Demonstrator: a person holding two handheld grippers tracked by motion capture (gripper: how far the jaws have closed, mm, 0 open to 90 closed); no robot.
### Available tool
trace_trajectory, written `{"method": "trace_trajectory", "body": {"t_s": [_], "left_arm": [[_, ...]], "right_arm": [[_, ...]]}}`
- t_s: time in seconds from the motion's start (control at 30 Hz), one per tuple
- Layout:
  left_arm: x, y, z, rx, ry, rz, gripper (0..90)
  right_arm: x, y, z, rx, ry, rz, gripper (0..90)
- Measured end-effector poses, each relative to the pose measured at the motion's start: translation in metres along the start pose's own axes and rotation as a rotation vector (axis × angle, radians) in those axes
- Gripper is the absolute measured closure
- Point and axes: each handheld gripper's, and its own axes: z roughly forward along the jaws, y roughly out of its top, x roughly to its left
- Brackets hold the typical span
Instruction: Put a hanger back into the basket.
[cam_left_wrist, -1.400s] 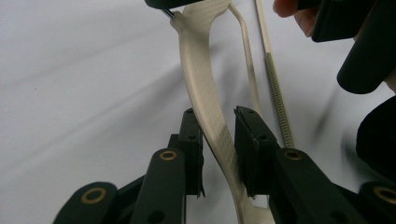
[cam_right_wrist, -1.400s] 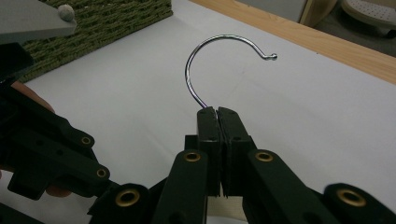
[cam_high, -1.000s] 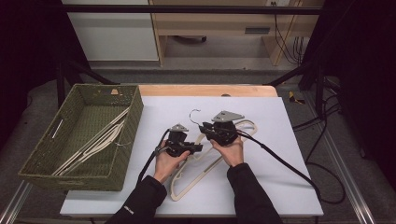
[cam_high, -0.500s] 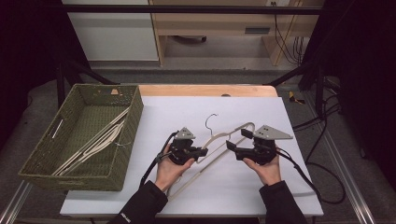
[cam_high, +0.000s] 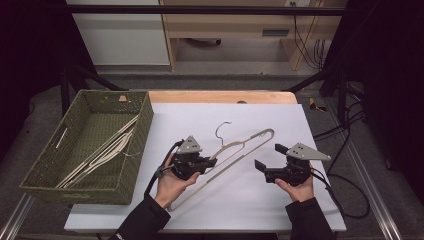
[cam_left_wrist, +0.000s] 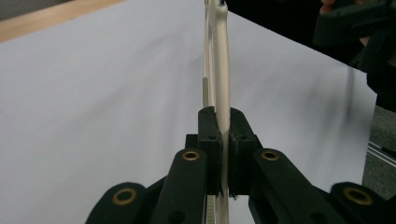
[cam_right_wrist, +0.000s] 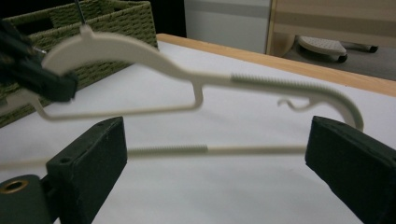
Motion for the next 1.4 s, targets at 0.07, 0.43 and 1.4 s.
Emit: {"method": "trace_trajectory", "body": {"t_s": [0.07,0.43,1.4], "left_arm": [[0.001,0.003,-0.01,-0.015,0.014,0.008,86.3],[0.001,0.03,-0.068,-0.058,0.055,0.086,86.3],[0.052,0.071,-0.199,-0.115,0.212,0.131,86.3]], "right_arm": [[0.0,-0.002,-0.003,0.006,0.006,-0.01,2.9],[-0.007,-0.009,-0.018,0.007,-0.017,0.008,1.1],[-0.015,-0.014,-0.032,-0.003,-0.045,0.048,0.7]]}}
